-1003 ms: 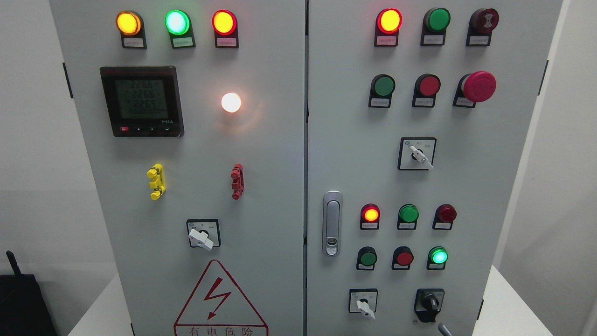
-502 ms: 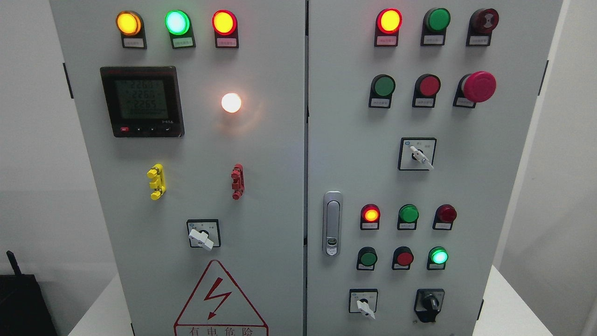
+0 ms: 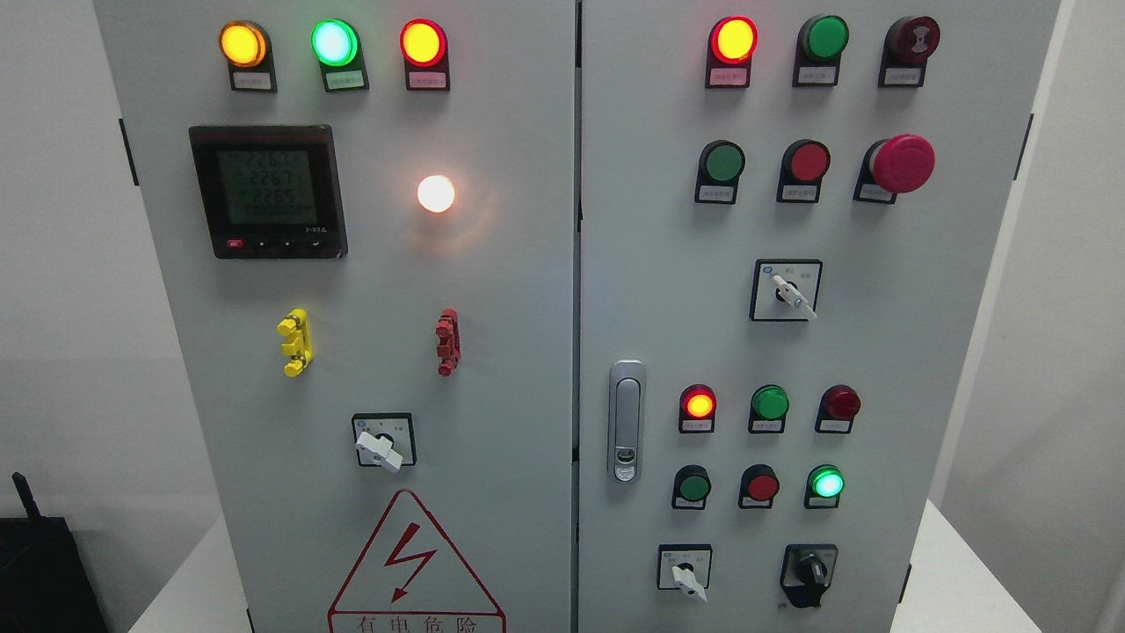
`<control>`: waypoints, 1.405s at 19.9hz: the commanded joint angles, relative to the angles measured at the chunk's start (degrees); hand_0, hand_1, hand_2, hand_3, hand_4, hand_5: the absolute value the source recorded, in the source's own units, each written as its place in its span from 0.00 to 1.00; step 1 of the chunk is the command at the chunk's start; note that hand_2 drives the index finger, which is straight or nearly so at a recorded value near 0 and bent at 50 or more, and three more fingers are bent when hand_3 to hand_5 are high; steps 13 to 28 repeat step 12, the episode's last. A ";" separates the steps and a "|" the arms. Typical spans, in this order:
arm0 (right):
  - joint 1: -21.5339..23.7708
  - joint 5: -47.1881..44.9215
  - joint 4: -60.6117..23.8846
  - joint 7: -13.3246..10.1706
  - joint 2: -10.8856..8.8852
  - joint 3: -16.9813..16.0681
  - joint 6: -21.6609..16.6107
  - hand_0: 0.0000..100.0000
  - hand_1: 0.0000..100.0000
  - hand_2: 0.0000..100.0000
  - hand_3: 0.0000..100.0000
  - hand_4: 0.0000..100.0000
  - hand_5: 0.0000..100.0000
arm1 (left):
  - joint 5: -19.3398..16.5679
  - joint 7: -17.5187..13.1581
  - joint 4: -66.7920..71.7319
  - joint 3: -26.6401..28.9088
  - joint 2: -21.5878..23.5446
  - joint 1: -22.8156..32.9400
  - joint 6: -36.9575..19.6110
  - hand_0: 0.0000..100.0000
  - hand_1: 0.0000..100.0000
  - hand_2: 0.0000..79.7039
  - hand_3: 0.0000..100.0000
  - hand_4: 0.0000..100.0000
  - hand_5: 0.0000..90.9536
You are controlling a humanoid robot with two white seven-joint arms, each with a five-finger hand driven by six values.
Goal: Trip black knob to open circuit
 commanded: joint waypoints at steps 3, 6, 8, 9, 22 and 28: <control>0.82 -0.16 -1.63 0.41 -0.22 0.11 -0.96 0.08 0.00 0.00 0.02 0.00 0.00 | 0.14 0.02 0.06 0.05 -0.05 -0.02 0.07 0.12 0.39 0.00 0.00 0.00 0.00; 1.27 -0.16 -1.63 0.41 -0.30 0.11 -1.74 0.08 0.00 0.00 0.01 0.00 0.00 | 0.14 0.02 0.06 0.05 -0.05 -0.02 0.07 0.12 0.39 0.00 0.00 0.00 0.00; 1.35 -0.16 -1.63 0.50 -0.30 0.11 -2.01 0.07 0.00 0.00 0.01 0.00 0.00 | 0.14 0.02 0.06 0.05 -0.05 -0.02 0.07 0.12 0.39 0.00 0.00 0.00 0.00; 1.53 -0.16 -1.63 0.50 -0.22 0.11 -2.01 0.07 0.00 0.00 0.01 0.00 0.00 | 0.14 0.02 0.06 0.05 -0.05 -0.02 -0.02 0.12 0.39 0.00 0.00 0.00 0.00; 1.53 -0.16 -1.63 0.50 -0.30 0.19 -2.01 0.07 0.00 0.00 0.00 0.00 0.00 | 0.14 0.02 0.06 0.05 -0.05 -0.02 0.07 0.12 0.39 0.00 0.00 0.00 0.00; 1.53 -0.16 -1.63 0.50 -0.30 0.19 -2.01 0.07 0.00 0.00 0.00 0.00 0.00 | 0.14 0.02 0.06 0.05 -0.05 -0.02 0.07 0.12 0.39 0.00 0.00 0.00 0.00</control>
